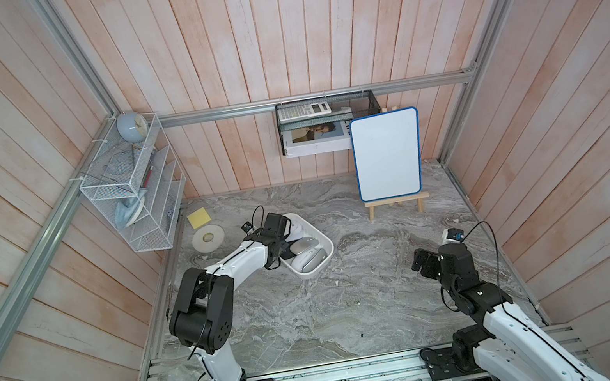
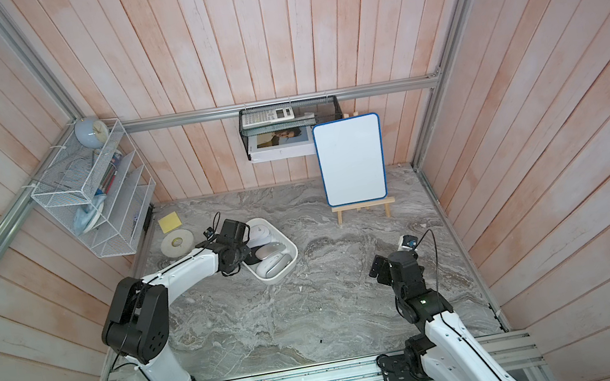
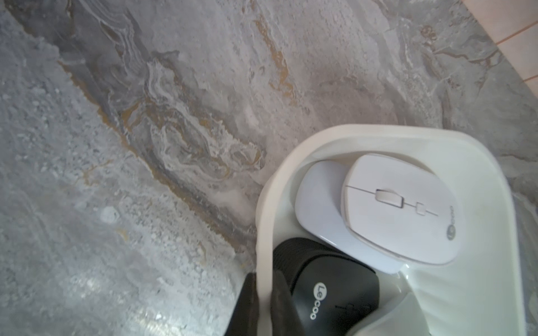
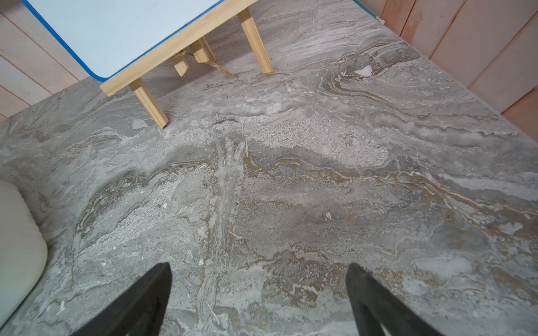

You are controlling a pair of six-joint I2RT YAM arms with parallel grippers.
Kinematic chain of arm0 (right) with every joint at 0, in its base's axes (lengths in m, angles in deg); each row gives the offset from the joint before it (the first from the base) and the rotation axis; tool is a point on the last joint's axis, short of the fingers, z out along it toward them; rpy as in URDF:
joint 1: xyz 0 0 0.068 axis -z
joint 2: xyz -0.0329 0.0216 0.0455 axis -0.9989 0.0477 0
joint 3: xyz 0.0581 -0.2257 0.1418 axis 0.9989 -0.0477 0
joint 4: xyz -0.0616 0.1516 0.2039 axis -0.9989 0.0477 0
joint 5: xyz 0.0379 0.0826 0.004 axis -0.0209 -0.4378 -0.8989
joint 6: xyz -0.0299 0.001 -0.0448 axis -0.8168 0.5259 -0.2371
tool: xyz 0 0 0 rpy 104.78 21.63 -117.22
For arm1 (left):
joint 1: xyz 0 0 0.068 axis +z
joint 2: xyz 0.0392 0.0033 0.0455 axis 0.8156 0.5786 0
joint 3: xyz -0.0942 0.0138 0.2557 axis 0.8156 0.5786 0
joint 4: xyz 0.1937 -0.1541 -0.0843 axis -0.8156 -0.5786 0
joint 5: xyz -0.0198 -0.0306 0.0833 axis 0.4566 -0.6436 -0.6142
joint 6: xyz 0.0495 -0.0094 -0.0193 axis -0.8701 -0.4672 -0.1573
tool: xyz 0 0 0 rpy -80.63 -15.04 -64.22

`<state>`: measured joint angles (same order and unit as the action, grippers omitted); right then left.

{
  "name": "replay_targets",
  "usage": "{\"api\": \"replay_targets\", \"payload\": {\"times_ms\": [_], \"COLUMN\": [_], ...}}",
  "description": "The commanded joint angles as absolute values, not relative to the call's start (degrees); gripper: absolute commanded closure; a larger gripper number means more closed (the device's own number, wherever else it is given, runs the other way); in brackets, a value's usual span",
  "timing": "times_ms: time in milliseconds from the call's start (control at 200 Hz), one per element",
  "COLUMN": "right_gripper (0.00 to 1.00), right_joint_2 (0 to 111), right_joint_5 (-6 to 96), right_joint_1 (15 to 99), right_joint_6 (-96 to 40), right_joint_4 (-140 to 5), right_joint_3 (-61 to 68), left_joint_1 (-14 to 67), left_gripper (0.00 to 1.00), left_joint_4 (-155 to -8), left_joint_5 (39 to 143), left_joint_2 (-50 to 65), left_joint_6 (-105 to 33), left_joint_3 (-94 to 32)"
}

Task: Take out the mouse from the storage box
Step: Move the storage box to the center of the board.

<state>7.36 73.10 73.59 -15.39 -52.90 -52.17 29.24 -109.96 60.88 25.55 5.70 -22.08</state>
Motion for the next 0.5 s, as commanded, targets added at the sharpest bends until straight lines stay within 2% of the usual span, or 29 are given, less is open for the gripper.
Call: {"api": "replay_targets", "payload": {"times_ms": [0,55,140,240,280,315,345,495], "right_gripper": [0.02,0.02,0.02,0.03,0.03,0.02,0.03,0.02], "right_joint_2": [8.4,8.9,9.3,9.7,9.9,10.3,10.8,13.8], "right_joint_5": [72.2,72.2,72.3,71.7,70.8,70.2,70.2,74.1], "right_joint_1": [73.6,73.2,72.6,70.8,69.8,68.4,67.0,57.3], "right_joint_6": [-14.9,-14.8,-14.8,-13.8,-13.5,-13.1,-12.6,-8.9], "right_joint_4": [-52.4,-51.9,-51.3,-50.3,-50.3,-50.3,-50.3,-51.0], "right_joint_3": [-50.8,-50.3,-49.7,-48.7,-48.4,-47.9,-47.6,-45.7], "left_joint_1": [27.7,27.7,27.7,29.1,30.1,31.2,32.1,36.3], "left_gripper": [0.92,0.85,0.68,0.56,0.46,0.34,0.28,0.15], "left_joint_4": [-110.3,-109.4,-111.4,-116.5,-117.2,-117.9,-118.5,-119.6], "left_joint_5": [61.8,63.1,64.3,65.2,65.5,65.1,64.6,63.1], "left_joint_2": [22.9,21.4,20.2,19.1,17.8,16.5,15.4,12.9], "left_joint_6": [7.3,6.1,2.1,-3.2,-5.1,-6.6,-8.1,-15.2], "left_joint_3": [-17.3,-16.0,-16.9,-19.7,-19.8,-19.8,-19.9,-22.9]}}
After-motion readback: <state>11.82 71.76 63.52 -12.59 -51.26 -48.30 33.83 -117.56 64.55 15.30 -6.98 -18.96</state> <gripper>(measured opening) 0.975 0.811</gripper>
